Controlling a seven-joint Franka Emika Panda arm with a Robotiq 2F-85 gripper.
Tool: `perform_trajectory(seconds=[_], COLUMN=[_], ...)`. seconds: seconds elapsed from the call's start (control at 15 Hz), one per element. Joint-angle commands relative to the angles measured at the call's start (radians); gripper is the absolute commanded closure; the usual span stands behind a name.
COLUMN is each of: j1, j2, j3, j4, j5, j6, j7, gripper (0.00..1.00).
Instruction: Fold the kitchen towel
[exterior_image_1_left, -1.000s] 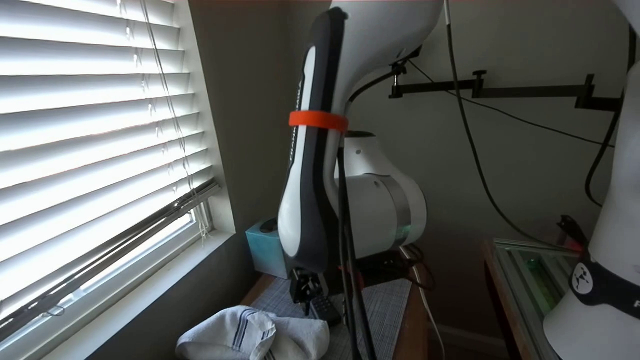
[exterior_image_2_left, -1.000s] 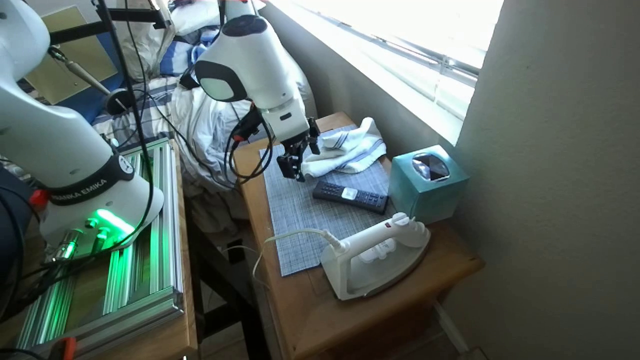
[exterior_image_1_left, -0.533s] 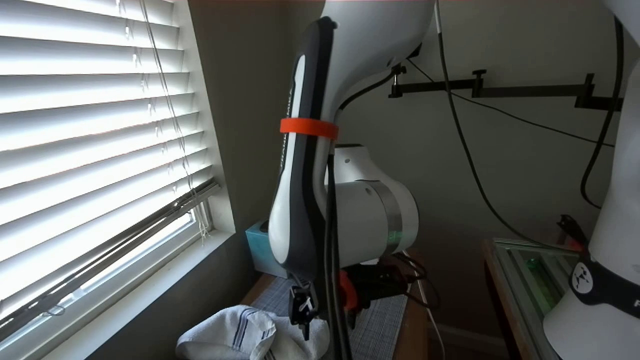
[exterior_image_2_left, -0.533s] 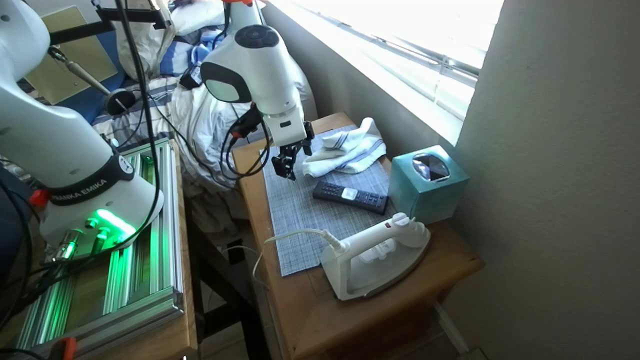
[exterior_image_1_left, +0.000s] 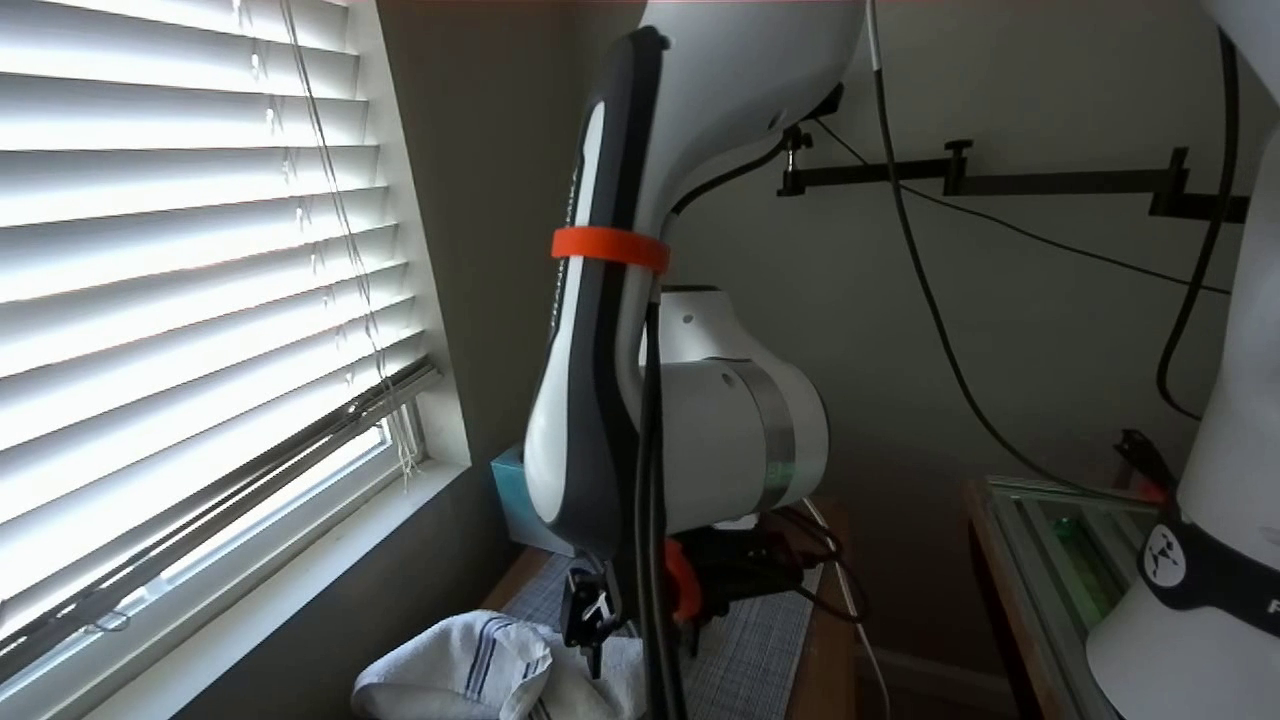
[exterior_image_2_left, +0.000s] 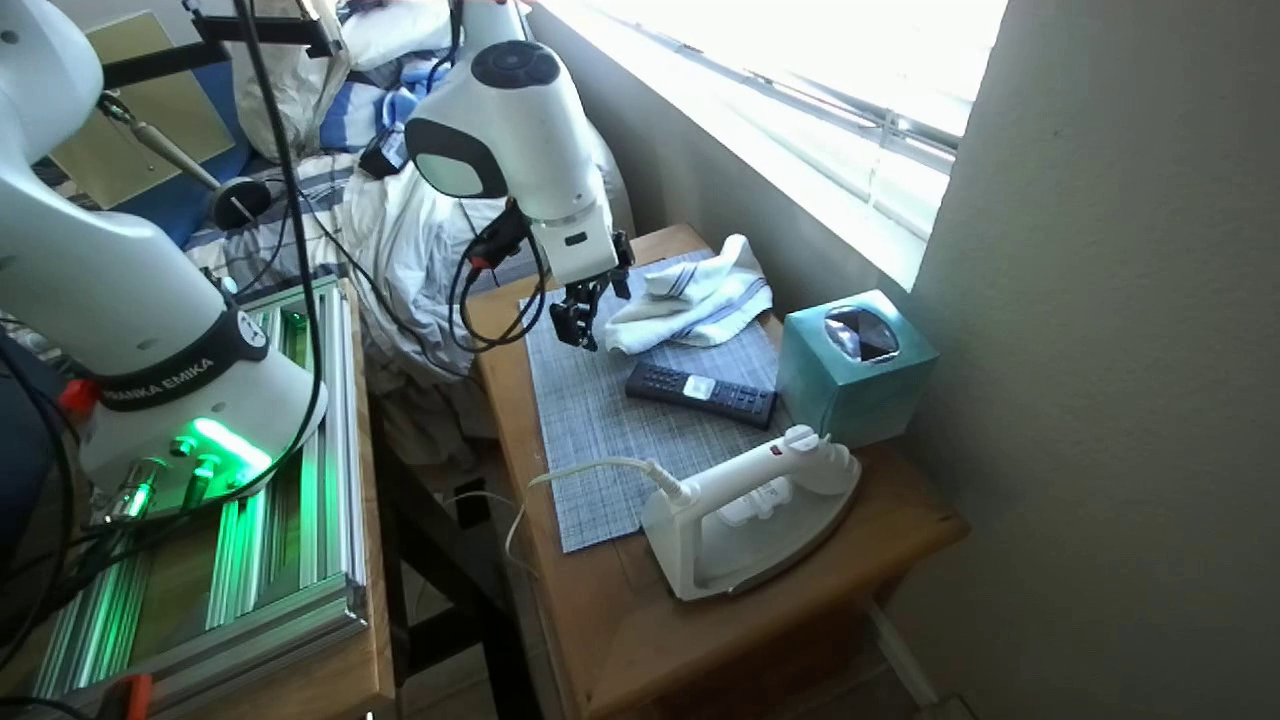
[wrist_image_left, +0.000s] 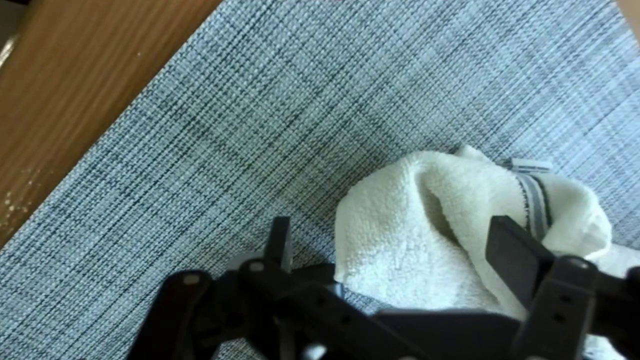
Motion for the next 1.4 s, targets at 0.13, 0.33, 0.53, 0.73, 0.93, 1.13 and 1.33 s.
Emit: perform_trajectory(seconds=[0.13, 0.33, 0.53, 0.73, 0.93, 1.13, 1.33], j1=[-0.078, -0.082, -0.101, -0.092, -0.093, -0.101, -0.100], j2=[0.069, 0.099, 0.149, 0.197, 0.237, 0.258, 0.257], j3=[0.079, 0.068, 0.079, 0.070, 0.072, 0.079, 0.078], j4=[0.035, 0.035, 0.054, 0.078, 0.100, 0.109, 0.107], j5=[-0.011, -0.010, -0.023, -0.030, -0.039, -0.050, -0.046], j6=[0.081, 0.117, 0.163, 0.191, 0.224, 0.257, 0.261], j7=[-0.004, 0.000, 0.003, 0.001, 0.002, 0.005, 0.005], gripper=[0.03, 0.08, 0.22, 0.50, 0.70, 0.91, 1.00])
